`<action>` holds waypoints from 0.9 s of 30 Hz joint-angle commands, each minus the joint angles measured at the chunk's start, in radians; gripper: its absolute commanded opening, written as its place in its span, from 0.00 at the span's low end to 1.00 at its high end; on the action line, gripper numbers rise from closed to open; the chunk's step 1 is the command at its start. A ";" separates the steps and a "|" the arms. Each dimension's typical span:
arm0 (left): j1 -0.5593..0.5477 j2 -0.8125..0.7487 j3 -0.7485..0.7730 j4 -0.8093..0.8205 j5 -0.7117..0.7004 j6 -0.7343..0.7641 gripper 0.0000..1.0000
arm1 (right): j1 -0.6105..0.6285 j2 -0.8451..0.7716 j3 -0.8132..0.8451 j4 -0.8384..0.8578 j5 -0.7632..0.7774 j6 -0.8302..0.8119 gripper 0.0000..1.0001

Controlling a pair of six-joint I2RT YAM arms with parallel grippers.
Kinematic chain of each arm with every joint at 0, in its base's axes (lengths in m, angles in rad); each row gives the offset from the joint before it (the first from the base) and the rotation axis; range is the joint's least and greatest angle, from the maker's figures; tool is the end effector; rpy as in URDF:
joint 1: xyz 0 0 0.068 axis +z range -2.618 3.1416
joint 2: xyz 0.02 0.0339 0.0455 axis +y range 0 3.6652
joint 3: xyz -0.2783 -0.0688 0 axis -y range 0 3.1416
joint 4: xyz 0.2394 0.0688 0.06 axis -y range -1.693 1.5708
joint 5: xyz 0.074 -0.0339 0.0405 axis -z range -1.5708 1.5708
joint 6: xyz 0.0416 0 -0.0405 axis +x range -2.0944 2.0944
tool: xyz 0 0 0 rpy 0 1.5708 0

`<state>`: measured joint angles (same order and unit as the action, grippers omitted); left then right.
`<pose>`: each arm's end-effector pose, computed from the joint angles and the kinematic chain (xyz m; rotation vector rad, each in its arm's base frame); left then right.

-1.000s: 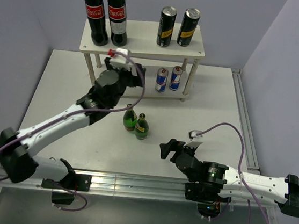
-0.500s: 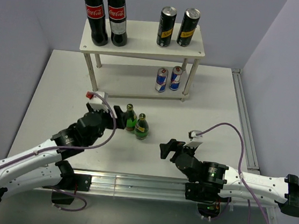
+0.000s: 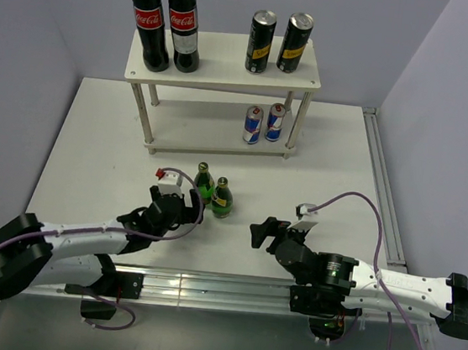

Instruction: Place and organize the beverage onto the shelf

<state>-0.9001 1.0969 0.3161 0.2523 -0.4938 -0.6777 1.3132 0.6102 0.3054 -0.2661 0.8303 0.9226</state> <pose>0.1403 -0.1451 0.1795 -0.0670 2.0623 -0.4692 0.0613 0.1123 0.2032 0.0814 1.9871 0.5768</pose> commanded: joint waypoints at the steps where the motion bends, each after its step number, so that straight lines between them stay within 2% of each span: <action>1: -0.003 0.099 -0.009 0.244 -0.003 -0.003 0.99 | 0.006 0.008 0.006 0.024 0.038 0.001 1.00; 5: -0.003 0.227 0.020 0.338 0.003 0.047 0.99 | 0.008 0.022 0.011 0.028 0.038 -0.002 1.00; 10: -0.003 0.349 0.092 0.375 -0.031 0.075 0.99 | 0.006 0.026 0.011 0.027 0.039 0.002 1.00; 27: 0.010 0.520 0.264 0.407 -0.091 0.158 0.99 | 0.008 0.043 0.012 0.036 0.039 -0.004 1.00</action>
<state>-0.8959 1.5978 0.5350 0.6006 -0.5591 -0.5442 1.3132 0.6636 0.3054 -0.2619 0.8303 0.9215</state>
